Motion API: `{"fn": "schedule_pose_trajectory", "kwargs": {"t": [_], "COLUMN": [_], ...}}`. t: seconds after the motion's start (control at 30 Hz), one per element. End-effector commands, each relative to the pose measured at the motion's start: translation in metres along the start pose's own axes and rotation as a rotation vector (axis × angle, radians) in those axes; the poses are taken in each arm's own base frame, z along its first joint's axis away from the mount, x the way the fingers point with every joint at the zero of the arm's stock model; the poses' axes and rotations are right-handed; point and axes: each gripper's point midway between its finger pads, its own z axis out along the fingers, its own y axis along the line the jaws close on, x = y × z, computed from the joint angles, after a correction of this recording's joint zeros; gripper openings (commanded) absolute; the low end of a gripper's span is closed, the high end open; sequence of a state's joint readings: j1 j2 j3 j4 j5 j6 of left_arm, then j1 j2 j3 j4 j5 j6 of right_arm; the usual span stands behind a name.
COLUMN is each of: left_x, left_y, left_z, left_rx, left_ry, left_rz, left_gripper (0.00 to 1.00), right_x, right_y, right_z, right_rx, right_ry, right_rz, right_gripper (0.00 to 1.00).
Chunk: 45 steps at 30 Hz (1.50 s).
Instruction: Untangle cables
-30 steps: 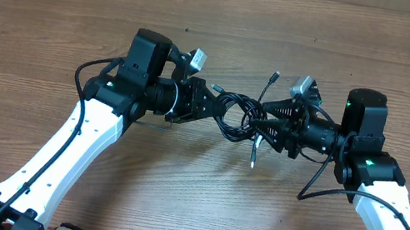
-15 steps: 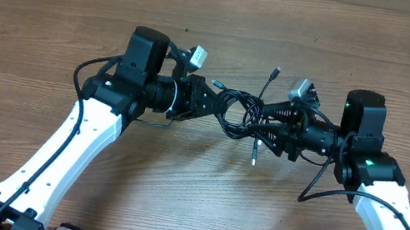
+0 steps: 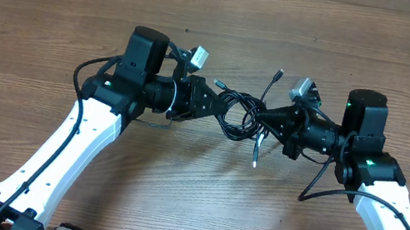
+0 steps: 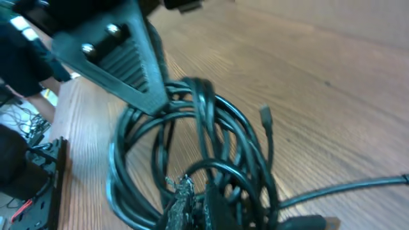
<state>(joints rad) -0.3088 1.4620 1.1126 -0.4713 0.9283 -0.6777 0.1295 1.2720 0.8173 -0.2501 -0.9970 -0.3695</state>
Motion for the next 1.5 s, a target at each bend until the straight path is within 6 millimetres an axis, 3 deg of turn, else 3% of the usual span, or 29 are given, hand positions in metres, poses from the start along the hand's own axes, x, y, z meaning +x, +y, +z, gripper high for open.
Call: {"fn": "schedule_pose_trajectory", "kwargs": {"t": [0.0, 0.07, 0.1, 0.13, 0.17, 0.23, 0.37, 0.63, 0.77, 0.9, 1.0, 1.3, 1.37, 1.47], "left_x": [-0.002, -0.004, -0.004, -0.006, -0.006, -0.005, -0.004, -0.001, 0.0, 0.0, 0.002, 0.004, 0.004, 0.003], "left_y": [-0.019, -0.019, -0.019, -0.018, -0.019, -0.021, -0.023, -0.028, -0.029, -0.03, -0.031, -0.041, -0.041, -0.039], "left_z": [-0.012, -0.016, -0.018, -0.02, -0.021, -0.022, -0.023, -0.019, -0.018, -0.017, -0.015, -0.006, -0.006, -0.006], "left_rx": [0.06, 0.073, 0.081, 0.085, 0.091, 0.104, 0.116, 0.13, 0.13, 0.13, 0.129, 0.144, 0.139, 0.132], "left_ry": [-0.006, -0.007, -0.006, -0.01, -0.008, -0.002, 0.003, 0.016, 0.019, 0.023, 0.028, 0.034, 0.03, 0.024], "left_rz": [0.061, 0.055, 0.054, 0.054, 0.062, 0.07, 0.075, 0.067, 0.069, 0.057, 0.055, 0.071, 0.072, 0.061], "left_gripper": [0.04, 0.04, 0.04, 0.04, 0.04, 0.04, 0.04, 0.04, 0.04, 0.04, 0.04, 0.04, 0.04, 0.04], "right_x": [-0.016, -0.019, -0.02, -0.02, -0.02, -0.02, -0.023, -0.023, -0.023, -0.022, -0.022, -0.018, -0.017, -0.017], "right_y": [0.008, 0.003, 0.001, -0.003, -0.006, -0.01, -0.007, -0.004, -0.004, -0.003, -0.003, -0.002, -0.002, -0.002], "right_z": [-0.004, -0.007, -0.009, -0.012, -0.015, -0.019, -0.024, -0.023, -0.023, -0.023, -0.023, -0.023, -0.023, -0.023], "right_rx": [-0.038, -0.02, -0.011, 0.002, 0.012, 0.025, -0.011, -0.025, -0.025, -0.026, -0.026, -0.03, -0.031, -0.032], "right_ry": [-0.045, -0.057, -0.061, -0.066, -0.068, -0.073, -0.094, -0.096, -0.096, -0.093, -0.093, -0.082, -0.08, -0.078], "right_rz": [-0.051, -0.064, -0.064, -0.063, -0.06, -0.054, -0.055, -0.08, -0.08, -0.074, -0.074, -0.05, -0.045, -0.04], "right_gripper": [0.04, 0.07, 0.15, 0.35, 0.45, 0.59, 0.66, 0.65, 0.53, 0.49, 0.35, 0.36, 0.29, 0.09]}}
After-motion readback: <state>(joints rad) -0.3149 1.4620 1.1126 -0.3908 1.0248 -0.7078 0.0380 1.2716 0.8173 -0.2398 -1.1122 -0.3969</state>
